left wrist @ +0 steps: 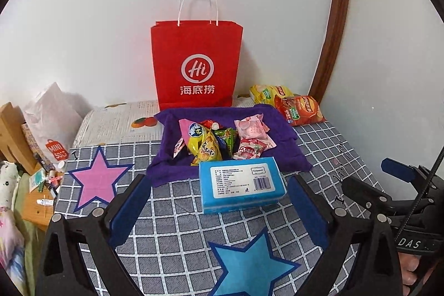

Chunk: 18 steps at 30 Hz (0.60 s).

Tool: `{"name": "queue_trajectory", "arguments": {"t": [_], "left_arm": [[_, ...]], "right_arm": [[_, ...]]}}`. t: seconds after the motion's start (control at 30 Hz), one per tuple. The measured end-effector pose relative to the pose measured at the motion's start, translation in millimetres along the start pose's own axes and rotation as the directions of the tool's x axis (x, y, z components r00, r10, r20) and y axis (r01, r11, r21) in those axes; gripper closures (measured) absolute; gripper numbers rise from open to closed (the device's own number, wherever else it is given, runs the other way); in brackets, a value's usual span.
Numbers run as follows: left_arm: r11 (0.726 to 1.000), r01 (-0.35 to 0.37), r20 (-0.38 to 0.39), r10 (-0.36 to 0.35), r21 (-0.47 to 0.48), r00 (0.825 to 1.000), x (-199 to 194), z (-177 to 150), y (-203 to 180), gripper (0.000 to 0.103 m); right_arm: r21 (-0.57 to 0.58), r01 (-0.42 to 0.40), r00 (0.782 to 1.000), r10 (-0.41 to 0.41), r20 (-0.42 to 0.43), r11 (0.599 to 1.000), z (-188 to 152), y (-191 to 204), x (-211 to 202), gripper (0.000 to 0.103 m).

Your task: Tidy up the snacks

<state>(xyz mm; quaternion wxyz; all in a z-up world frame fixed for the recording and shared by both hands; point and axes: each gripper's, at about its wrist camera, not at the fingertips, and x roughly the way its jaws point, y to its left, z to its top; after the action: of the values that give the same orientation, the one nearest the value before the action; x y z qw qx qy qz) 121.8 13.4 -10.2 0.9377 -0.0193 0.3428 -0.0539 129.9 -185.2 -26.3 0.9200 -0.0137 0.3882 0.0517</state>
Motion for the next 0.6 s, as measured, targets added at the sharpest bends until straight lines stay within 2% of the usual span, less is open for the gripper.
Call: {"name": "queue_trajectory", "arguments": {"t": [0.6], "left_arm": [[1.0, -0.007, 0.01, 0.007, 0.007, 1.0, -17.5, -7.2, -2.1, 0.004]], "right_arm": [[0.003, 0.01, 1.0, -0.01, 0.009, 1.0, -13.5, 1.2, -20.0, 0.002]]}}
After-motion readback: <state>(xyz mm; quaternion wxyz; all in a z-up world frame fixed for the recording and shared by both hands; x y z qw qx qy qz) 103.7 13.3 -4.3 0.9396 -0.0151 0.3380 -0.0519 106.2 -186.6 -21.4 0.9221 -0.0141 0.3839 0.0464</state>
